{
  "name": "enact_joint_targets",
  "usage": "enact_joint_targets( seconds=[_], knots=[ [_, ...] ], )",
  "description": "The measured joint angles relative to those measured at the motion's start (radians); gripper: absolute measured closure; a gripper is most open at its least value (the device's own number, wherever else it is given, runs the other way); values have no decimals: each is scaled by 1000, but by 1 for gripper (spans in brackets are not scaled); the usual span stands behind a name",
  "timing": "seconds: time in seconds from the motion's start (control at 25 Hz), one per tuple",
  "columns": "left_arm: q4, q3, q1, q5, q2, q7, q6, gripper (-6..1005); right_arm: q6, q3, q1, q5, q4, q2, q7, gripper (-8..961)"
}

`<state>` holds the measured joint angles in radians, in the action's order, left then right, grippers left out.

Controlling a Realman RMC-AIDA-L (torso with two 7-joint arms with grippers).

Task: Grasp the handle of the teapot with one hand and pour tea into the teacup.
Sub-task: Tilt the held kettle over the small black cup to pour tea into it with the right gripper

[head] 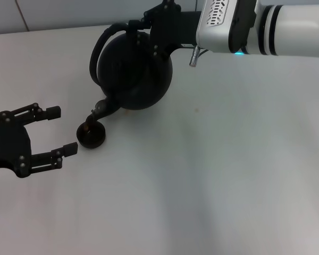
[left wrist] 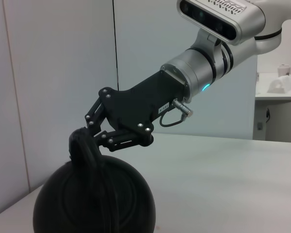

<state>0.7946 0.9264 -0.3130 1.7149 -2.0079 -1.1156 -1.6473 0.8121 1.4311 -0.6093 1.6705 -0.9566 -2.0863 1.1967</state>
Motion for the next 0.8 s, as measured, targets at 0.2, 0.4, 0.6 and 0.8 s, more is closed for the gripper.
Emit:
enact_joint_targets(
  seconds=[0.2,0.4,0.6,0.8],
  knots=[
    [0,0,-1,0,0,1,1,196,2,7,13,7,-29,0,2,841],
    [0,0,0,0,0,1,6,196,-1,13,25,55,-67,0,39,843],
    [-1,0,1,0,0,6,10,196,-1,17,27,81,-80,-1,60,845],
    [-3,0,2,0,0,12,12,196,-2,22,27,83,-85,-1,60,846]
  ],
)
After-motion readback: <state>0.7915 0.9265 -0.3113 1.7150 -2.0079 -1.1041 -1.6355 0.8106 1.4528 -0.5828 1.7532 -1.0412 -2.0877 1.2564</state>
